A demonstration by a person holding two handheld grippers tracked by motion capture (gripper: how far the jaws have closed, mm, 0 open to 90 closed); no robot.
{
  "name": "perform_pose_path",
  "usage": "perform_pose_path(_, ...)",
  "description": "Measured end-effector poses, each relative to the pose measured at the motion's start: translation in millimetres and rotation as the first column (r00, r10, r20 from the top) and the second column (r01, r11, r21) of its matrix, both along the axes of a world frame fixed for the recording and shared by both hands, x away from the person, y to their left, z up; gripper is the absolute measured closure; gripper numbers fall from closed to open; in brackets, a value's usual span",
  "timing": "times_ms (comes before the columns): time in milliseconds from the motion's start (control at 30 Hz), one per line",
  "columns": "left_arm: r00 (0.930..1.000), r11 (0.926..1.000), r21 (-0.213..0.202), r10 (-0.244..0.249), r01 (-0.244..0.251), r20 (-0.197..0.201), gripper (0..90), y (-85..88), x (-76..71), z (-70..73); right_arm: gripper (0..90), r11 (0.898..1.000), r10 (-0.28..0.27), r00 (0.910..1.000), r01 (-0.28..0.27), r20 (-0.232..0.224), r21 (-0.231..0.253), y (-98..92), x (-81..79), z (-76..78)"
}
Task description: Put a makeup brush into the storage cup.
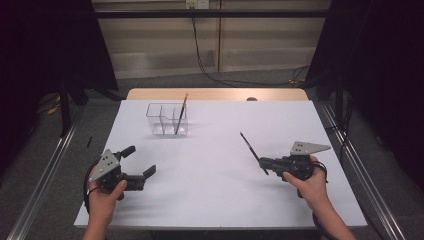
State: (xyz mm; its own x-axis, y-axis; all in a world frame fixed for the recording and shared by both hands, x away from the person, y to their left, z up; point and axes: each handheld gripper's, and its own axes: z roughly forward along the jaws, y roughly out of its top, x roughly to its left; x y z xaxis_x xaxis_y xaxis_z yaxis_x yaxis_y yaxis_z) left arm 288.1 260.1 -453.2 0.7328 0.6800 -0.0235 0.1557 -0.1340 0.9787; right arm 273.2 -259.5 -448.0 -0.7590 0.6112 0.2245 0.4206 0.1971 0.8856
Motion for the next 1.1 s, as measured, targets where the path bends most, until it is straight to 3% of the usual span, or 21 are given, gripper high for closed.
perform_pose_path(300, 1.0000, 1.0000, 0.006, -0.003, 0.003, -0.001, 0.0, -0.5, 0.5, -0.4, 84.3, 0.999, 0.011, 0.9996, -0.012, 0.027, 0.052, 6.7, -0.3, -1.0)
perform_pose_path(1100, 1.0000, 1.0000, 0.000, -0.005, 0.005, -0.006, 0.0, -0.9, 1.6, -1.7, 84.3, 0.992, 0.054, 0.9956, -0.063, 0.076, 0.111, 27.6, 1.1, 0.1)
